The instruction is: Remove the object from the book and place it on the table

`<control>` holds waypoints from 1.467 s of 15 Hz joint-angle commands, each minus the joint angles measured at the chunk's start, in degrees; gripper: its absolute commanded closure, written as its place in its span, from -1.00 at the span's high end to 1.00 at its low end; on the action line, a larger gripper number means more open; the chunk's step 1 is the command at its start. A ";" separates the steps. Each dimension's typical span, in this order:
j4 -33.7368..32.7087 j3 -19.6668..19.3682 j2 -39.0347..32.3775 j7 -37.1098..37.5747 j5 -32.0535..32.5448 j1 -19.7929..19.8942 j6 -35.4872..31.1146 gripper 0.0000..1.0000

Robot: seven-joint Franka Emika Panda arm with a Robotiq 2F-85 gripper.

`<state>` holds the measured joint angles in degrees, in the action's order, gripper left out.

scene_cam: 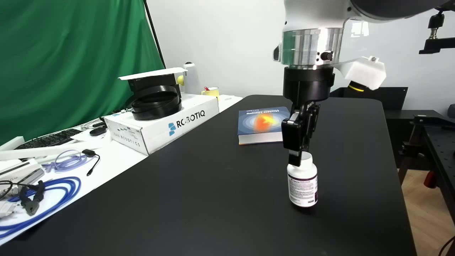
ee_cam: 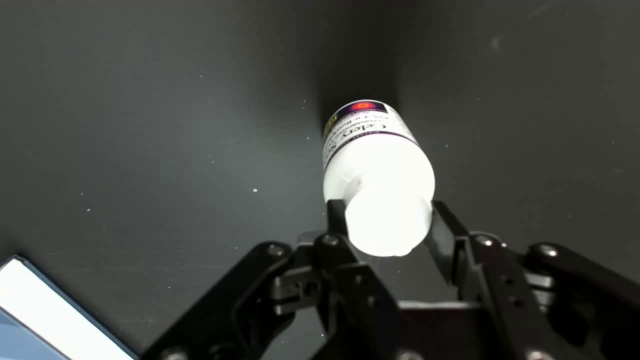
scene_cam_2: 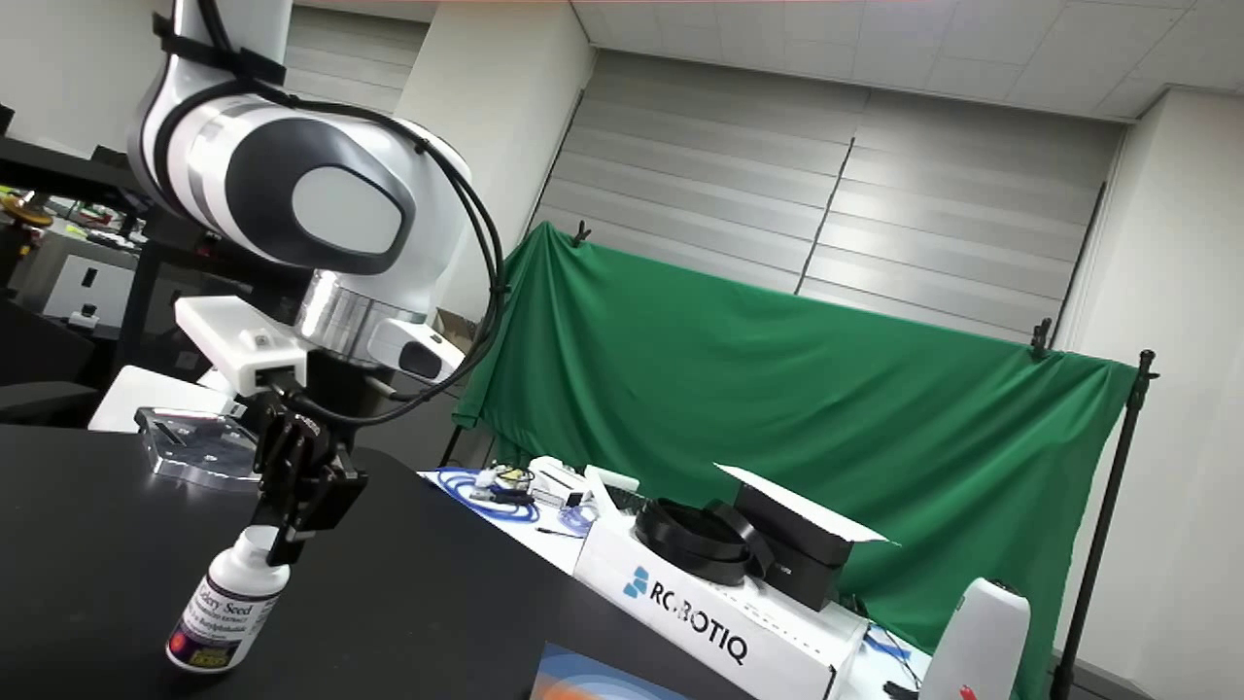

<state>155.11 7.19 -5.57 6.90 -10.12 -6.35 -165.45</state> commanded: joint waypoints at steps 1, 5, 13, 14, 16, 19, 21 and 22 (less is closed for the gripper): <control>1.83 0.12 0.52 -0.11 0.25 -0.06 -1.81 -0.64; 2.57 0.32 0.36 -0.19 0.08 -0.14 -2.11 -0.64; 2.69 -0.26 -0.17 1.38 2.15 -0.49 -1.18 0.36; 2.37 -0.31 -0.07 1.46 2.36 -0.46 -0.66 0.37; 1.65 -0.39 0.31 1.49 2.83 -0.36 0.97 0.63; -0.72 -0.87 2.38 1.57 3.15 0.09 6.39 0.98; -2.76 -1.24 3.83 1.21 3.39 0.46 10.53 1.00; -3.86 -1.43 4.91 0.87 3.26 0.69 12.51 1.00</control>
<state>154.10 6.53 -4.09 6.80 -7.82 -6.20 -159.26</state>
